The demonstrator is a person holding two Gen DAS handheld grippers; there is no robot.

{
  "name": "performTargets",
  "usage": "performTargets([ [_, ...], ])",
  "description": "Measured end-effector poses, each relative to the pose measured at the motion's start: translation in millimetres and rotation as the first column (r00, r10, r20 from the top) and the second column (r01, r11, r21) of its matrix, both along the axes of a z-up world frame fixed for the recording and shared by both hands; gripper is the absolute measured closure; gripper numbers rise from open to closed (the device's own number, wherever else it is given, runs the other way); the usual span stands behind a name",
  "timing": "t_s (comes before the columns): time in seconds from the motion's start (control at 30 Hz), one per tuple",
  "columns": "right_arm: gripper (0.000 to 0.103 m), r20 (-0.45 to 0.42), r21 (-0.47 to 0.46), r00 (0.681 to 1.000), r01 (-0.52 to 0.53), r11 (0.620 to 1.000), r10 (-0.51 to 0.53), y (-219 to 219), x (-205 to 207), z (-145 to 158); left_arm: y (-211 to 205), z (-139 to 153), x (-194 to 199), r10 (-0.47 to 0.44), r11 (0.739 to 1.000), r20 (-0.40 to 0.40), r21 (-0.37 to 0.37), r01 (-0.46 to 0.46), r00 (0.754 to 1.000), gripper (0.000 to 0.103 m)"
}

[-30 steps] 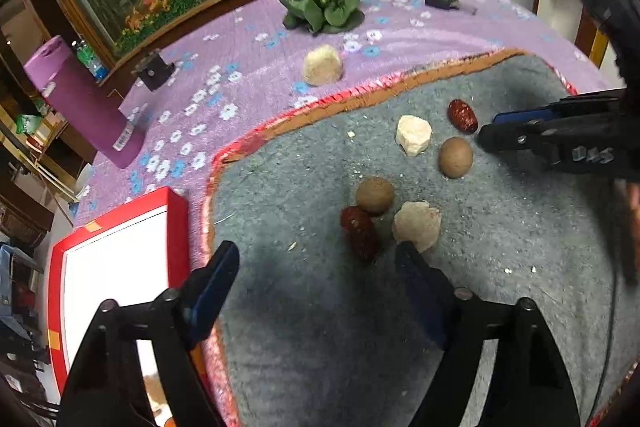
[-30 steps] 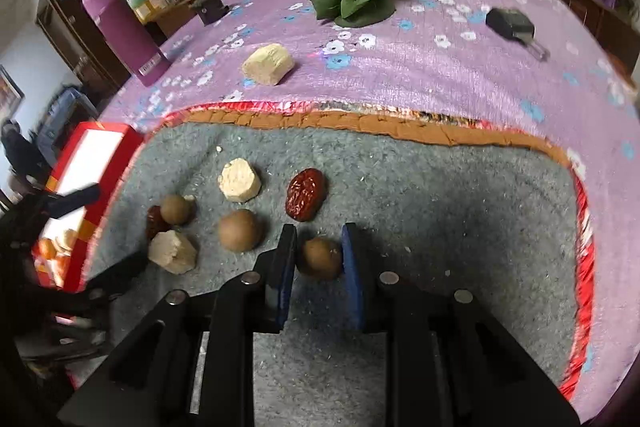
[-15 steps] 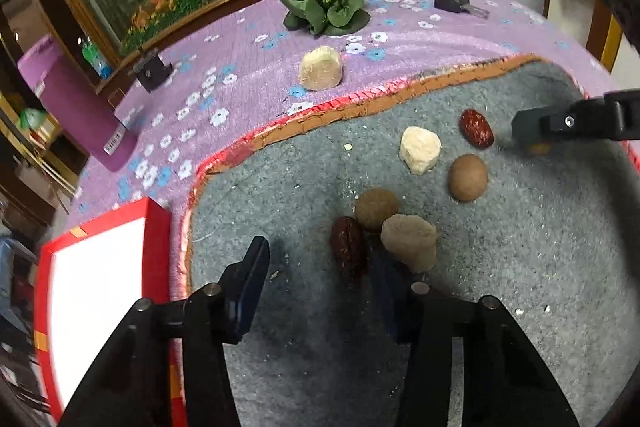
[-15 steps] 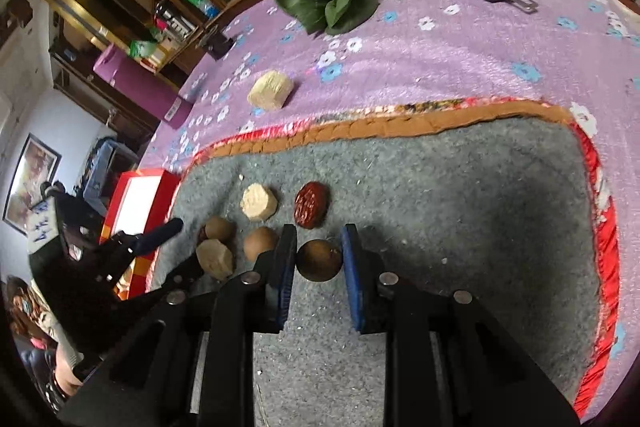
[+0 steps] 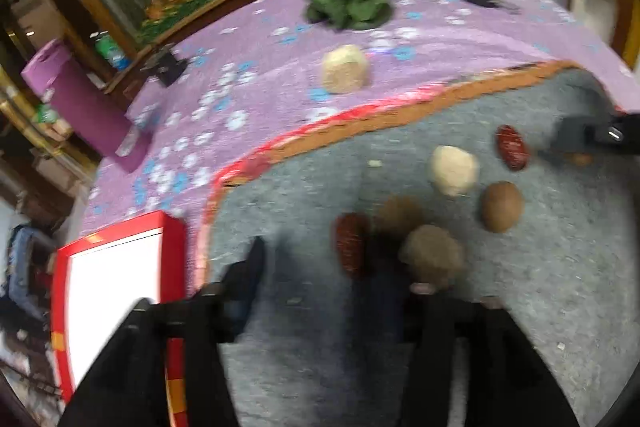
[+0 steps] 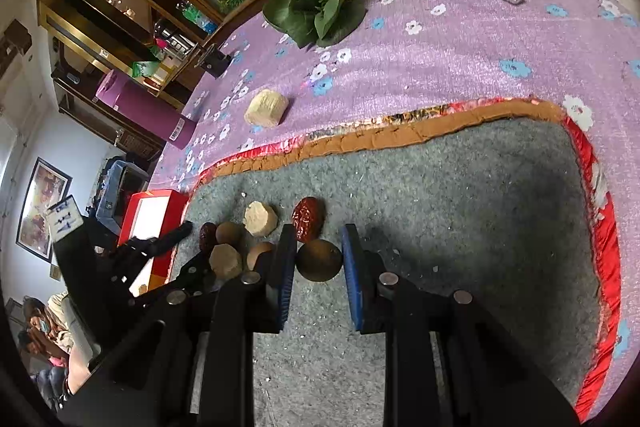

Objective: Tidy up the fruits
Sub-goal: 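Grasp a red date with the left gripper while the right gripper grasps a brown round fruit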

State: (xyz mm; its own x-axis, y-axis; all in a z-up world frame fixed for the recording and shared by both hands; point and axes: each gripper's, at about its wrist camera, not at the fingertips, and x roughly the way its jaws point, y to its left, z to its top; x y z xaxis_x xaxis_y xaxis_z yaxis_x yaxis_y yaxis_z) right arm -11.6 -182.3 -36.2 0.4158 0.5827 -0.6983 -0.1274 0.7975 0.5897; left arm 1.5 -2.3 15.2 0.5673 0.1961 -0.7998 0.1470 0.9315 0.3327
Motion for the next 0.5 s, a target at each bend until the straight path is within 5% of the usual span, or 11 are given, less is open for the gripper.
performTargets([
  [0.07, 0.079, -0.004, -0.004, 1.0, 0.001, 1.0, -0.001, 1, 1, -2, 9, -1, 5, 0.043, 0.999, 0.008, -0.012, -0.043, 0.999, 0.024],
  [0.23, 0.079, -0.012, -0.002, 1.0, 0.0, 1.0, 0.0, 2, 3, -4, 12, -2, 7, 0.057, 0.996, 0.033, -0.068, -0.054, 0.998, 0.026],
  [0.37, 0.079, -0.009, 0.003, 1.0, -0.003, 1.0, 0.003, 3, 4, -4, -7, -4, 1, -0.051, 0.993, 0.056, -0.101, 0.056, 0.997, 0.081],
  [0.43, 0.079, -0.006, 0.001, 1.0, 0.0, 1.0, 0.0, 3, 5, -4, -16, -7, -3, -0.085, 0.994, 0.085, -0.061, 0.09, 0.993, 0.091],
  [0.5, 0.079, -0.002, 0.009, 1.0, -0.001, 1.0, 0.001, 2, 4, -4, -19, -8, -5, -0.088, 0.995, 0.101, -0.038, 0.092, 0.991, 0.09],
])
